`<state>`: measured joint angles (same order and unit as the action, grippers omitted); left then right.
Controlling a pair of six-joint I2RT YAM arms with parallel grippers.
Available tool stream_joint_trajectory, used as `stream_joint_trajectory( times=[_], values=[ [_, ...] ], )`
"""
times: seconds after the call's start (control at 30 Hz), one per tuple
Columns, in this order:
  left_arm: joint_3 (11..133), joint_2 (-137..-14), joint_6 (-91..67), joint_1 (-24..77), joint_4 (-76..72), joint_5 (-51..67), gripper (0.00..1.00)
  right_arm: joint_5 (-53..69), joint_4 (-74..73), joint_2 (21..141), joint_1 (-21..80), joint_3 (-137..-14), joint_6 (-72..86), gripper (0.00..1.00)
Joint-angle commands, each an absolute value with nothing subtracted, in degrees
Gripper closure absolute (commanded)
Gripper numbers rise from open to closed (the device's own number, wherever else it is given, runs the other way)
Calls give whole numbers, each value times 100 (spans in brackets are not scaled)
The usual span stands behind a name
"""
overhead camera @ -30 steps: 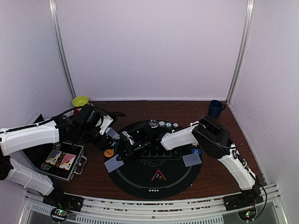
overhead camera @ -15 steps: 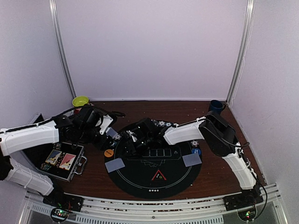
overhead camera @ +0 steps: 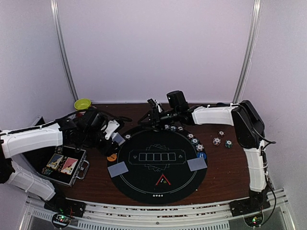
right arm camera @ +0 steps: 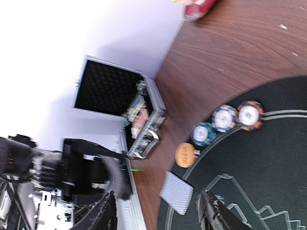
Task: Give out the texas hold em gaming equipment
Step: Distribute the poker card in the big blind area, then pick up the poker card from the face-down deck piles.
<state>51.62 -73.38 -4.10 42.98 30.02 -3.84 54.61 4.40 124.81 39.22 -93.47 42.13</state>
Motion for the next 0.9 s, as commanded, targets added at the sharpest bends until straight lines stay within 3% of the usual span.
stream_joint_trajectory(
  times=[0.0, 0.3, 0.5, 0.87],
  values=[
    [5584, -7583, -265, 4566, 2774, 19, 42, 6287, 1761, 12120, 4065, -9014, 5161, 39],
    [6046, -7990, -115, 4865, 2637, 330, 40, 6710, 3747, 11975, 4140, -8258, 6548, 38],
    [5901, -7977, -32, 4860, 2407, 446, 39, 6766, 3780, 11880, 4156, -8055, 6435, 38],
    [5815, -7925, 35, 4866, 2289, 466, 37, 6586, 2398, 11690, 4321, -8137, 5241, 35]
  ],
)
